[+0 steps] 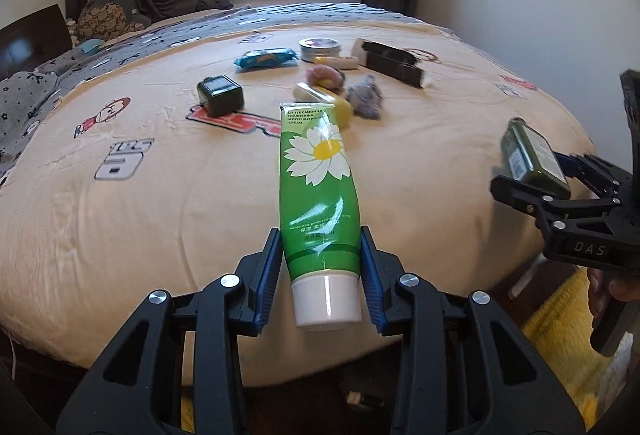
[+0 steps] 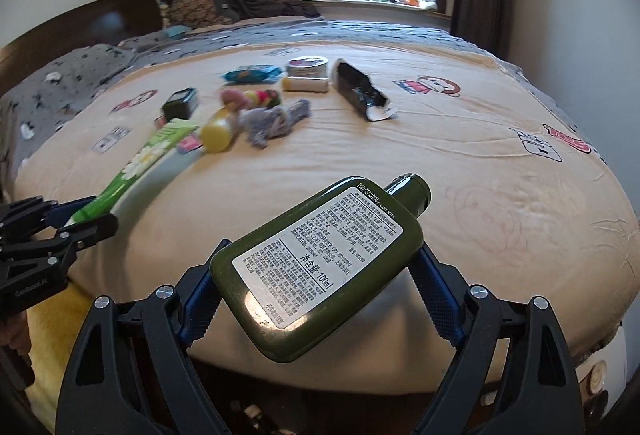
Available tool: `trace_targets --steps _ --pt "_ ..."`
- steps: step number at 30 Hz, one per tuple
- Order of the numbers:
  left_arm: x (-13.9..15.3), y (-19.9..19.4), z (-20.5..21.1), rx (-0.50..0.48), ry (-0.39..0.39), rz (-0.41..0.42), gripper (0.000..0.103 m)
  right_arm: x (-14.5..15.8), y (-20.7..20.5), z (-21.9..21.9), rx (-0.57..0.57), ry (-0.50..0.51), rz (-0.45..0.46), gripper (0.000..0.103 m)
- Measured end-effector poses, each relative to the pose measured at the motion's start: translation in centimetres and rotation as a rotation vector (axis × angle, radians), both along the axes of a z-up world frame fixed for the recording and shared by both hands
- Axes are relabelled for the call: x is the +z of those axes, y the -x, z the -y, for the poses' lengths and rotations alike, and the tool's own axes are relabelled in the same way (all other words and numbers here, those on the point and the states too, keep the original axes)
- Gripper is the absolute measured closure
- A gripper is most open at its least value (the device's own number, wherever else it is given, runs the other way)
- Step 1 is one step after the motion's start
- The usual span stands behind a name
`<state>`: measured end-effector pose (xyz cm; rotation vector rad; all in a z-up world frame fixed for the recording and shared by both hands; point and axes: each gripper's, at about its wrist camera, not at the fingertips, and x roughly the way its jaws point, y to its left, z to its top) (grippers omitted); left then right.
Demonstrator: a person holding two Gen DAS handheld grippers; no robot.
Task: Collect trash
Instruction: 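Lower the green tube and green bottle into the bin and release both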
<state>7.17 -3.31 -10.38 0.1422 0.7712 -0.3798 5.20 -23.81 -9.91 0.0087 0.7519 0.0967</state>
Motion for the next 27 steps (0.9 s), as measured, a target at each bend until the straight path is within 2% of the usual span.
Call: trace_targets --steps 6,10,13,22,27 --pt "-0.8 5.4 -0.1 -0.021 -0.001 -0.013 0.068 -0.6 3.7 -0.2 0.024 -0.001 -0.028 0.016" --pt "-0.8 8.0 -0.2 -0.036 0.023 -0.025 0.068 -1.8 5.6 -0.8 0.043 -0.016 -0.075 0.016" --pt "-2.0 9.2 0.3 -0.062 0.015 -0.062 0.068 -3.0 6.4 -1.0 0.05 -0.035 -0.125 0.016" --pt "-6.7 9.1 1.3 -0.096 -0.018 -0.191 0.068 -7.6 6.8 -1.9 0.062 -0.118 -0.292 0.016" --pt "-9.6 8.5 1.8 -0.125 -0.031 -0.291 0.072 -9.6 6.2 -1.7 0.051 -0.149 -0.38 0.016"
